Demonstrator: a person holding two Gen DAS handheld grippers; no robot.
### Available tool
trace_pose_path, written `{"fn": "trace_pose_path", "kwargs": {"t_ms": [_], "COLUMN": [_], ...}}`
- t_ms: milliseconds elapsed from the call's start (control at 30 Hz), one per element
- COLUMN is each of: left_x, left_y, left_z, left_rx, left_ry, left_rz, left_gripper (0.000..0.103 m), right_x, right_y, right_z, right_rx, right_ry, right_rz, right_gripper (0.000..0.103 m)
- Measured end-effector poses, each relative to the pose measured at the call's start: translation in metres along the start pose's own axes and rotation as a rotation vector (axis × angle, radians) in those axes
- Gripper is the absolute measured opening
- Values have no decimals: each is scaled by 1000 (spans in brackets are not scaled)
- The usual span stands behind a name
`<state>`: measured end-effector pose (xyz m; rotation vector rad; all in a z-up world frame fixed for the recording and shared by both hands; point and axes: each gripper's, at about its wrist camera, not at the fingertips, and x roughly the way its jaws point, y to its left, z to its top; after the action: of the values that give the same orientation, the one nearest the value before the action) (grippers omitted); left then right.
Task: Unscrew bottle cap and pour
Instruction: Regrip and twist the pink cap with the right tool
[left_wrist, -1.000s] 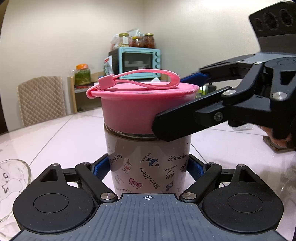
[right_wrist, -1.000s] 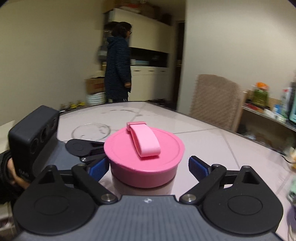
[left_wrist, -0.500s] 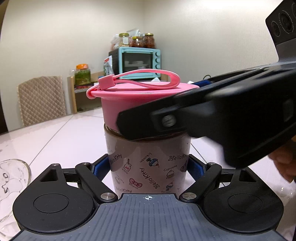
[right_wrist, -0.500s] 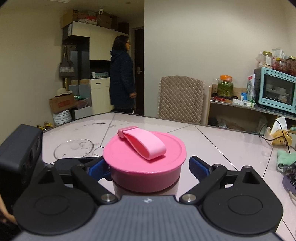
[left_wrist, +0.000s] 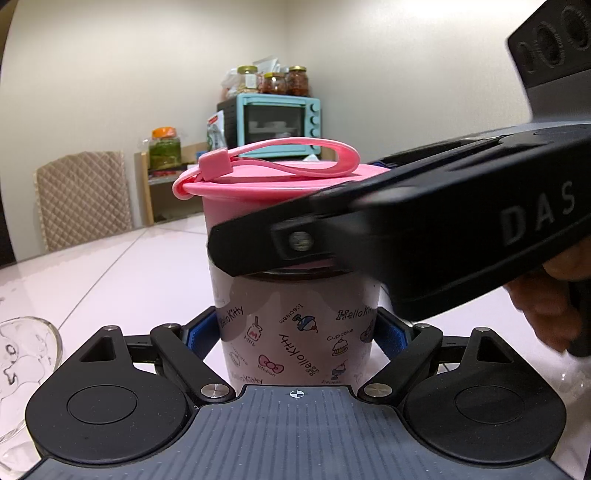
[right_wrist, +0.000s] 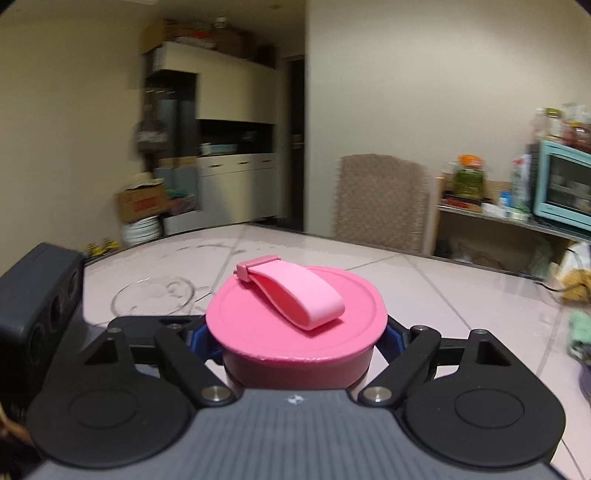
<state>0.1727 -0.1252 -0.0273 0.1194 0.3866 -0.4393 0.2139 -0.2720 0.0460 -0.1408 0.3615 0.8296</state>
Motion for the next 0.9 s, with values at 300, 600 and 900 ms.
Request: {"fn": "trace_pose_path", "kwargs": {"t_ms": [300, 600, 900], "left_x": [2, 6, 5], "left_y": [5, -14, 0], "left_z": [2, 7, 7], "left_rx": [5, 8, 0], "left_ry": [0, 3, 0], "left_rz": [3, 3, -1], "left_gripper": [89, 90, 90], "right_x": [5, -7, -29], "right_y": [-47, -33, 5], "right_z": [12, 16, 8], "right_rx": [-105, -117, -31], "right_ry": [34, 14, 0], "right_rz": [362, 286, 31], "right_gripper": [85, 93, 96]}}
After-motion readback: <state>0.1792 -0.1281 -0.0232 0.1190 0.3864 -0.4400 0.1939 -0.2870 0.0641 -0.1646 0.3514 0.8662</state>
